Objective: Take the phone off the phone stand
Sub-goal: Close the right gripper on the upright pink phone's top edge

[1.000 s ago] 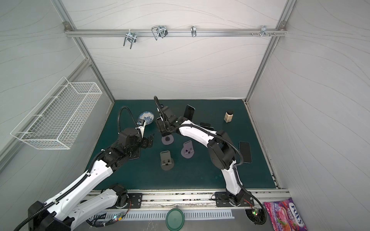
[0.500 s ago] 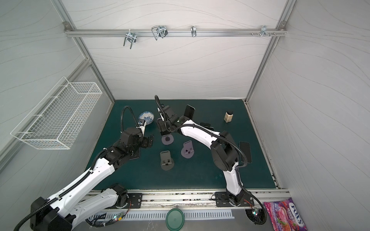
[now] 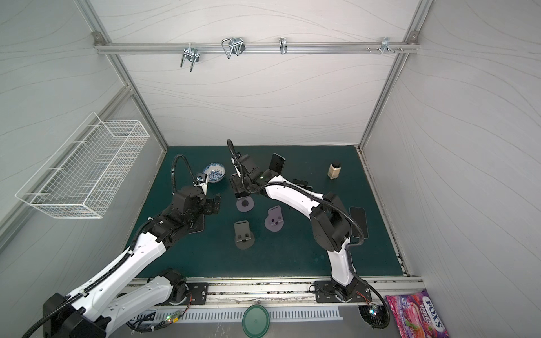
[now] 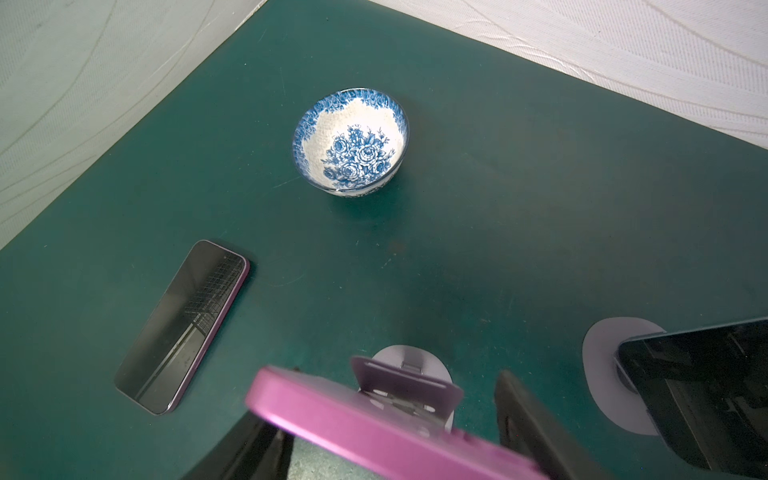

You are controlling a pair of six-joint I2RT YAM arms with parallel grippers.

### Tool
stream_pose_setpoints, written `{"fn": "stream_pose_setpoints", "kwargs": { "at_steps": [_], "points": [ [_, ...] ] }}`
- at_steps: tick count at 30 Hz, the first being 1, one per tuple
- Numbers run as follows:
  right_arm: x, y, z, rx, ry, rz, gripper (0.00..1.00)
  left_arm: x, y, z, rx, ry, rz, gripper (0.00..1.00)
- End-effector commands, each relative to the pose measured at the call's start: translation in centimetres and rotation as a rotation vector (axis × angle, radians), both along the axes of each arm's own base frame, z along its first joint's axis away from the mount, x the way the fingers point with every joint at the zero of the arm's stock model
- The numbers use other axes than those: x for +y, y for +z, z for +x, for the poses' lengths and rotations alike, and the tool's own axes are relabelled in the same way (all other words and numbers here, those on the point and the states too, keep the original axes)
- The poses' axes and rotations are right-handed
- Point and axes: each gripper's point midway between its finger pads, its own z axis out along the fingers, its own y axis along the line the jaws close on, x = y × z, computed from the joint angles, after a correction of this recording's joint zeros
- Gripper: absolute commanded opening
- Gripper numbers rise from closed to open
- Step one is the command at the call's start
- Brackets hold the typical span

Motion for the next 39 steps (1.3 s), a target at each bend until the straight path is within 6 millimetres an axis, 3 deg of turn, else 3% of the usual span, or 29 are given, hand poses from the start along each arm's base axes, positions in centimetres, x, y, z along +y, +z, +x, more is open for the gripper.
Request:
{"fn": "stream_pose_setpoints", "kwargs": {
  "at_steps": [1, 39],
  "points": [
    [-0.1, 3.4, 0.7, -0.063, -0.010, 0.067, 0.72, 0.0, 2.2, 0.5, -0.060, 0.012, -0.034, 0.99],
    [0.8, 0.3, 1.5, -0.016, 0.019, 0.022, 0.74, 0.1, 2.6, 0.4, -0.072, 0.014, -0.038, 0.99]
  ]
}}
